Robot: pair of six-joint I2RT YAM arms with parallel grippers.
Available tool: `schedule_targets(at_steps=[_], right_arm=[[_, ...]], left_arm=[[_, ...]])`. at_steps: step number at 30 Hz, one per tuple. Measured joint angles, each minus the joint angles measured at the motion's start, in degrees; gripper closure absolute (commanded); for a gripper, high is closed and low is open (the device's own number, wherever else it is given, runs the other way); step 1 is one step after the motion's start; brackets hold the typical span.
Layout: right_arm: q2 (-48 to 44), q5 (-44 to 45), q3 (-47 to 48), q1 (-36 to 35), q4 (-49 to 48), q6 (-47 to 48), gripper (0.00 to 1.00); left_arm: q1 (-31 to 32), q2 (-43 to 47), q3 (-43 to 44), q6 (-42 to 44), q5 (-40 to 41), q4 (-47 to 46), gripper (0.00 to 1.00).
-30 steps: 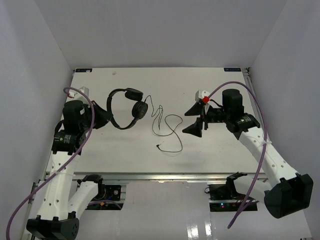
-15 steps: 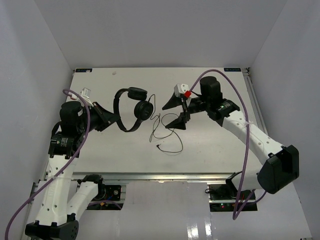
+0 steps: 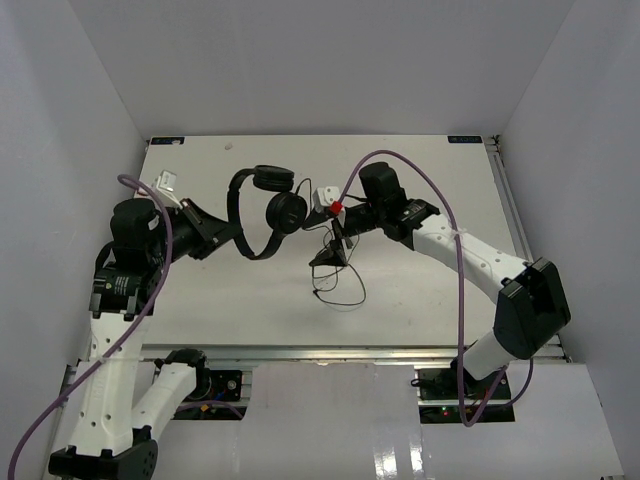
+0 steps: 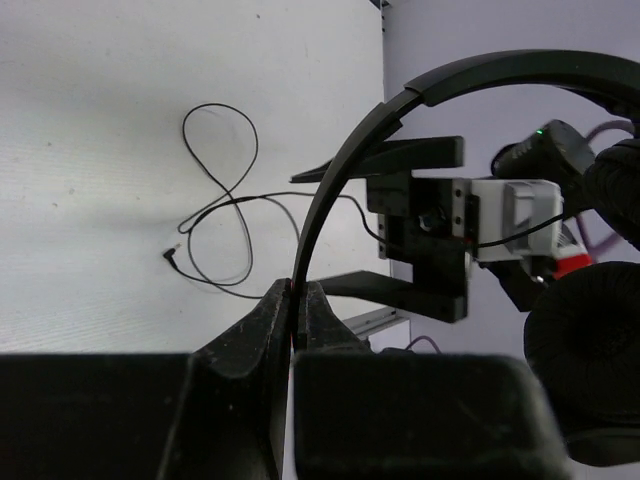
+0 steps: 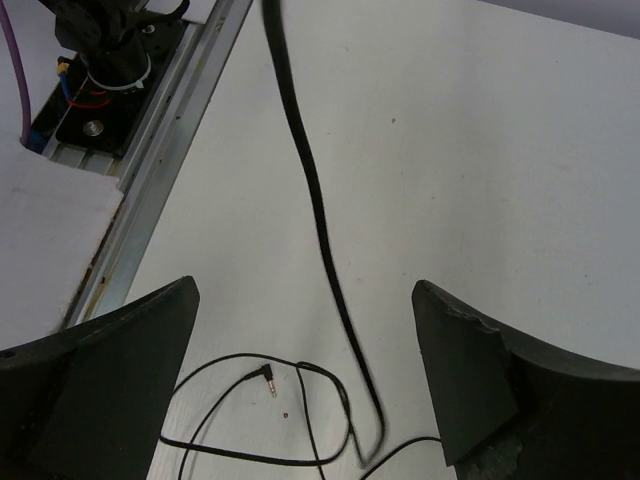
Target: Wrap the headphones
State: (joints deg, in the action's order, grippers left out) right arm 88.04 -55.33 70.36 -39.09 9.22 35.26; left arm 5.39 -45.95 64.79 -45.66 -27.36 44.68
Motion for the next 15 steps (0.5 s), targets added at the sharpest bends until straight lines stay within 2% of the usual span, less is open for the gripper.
schedule_targets(at_steps=[3, 8, 10, 15], right_arm=[[1.4, 0.1, 0.0, 0.1, -2.3, -1.2, 0.23], [2.1, 0.6, -0.9, 0.1, -8.1, -5.4, 0.59], [2.0, 0.5, -2.1, 0.1, -11.0, -7.8, 0.67], [1.7, -0.3, -6.1, 0.1, -16.4, -13.3, 0.72]], left_arm=[[0.0, 0.1, 3.3, -1.0, -0.9, 0.7, 1.0], [0.0, 0.4, 8.8, -2.2, -1.2, 1.6, 1.0], [0.0, 0.7, 10.1, -2.6, -1.1, 1.7, 1.0], [0.0, 1.4, 10.7, -3.9, 0.1, 1.8, 1.0]])
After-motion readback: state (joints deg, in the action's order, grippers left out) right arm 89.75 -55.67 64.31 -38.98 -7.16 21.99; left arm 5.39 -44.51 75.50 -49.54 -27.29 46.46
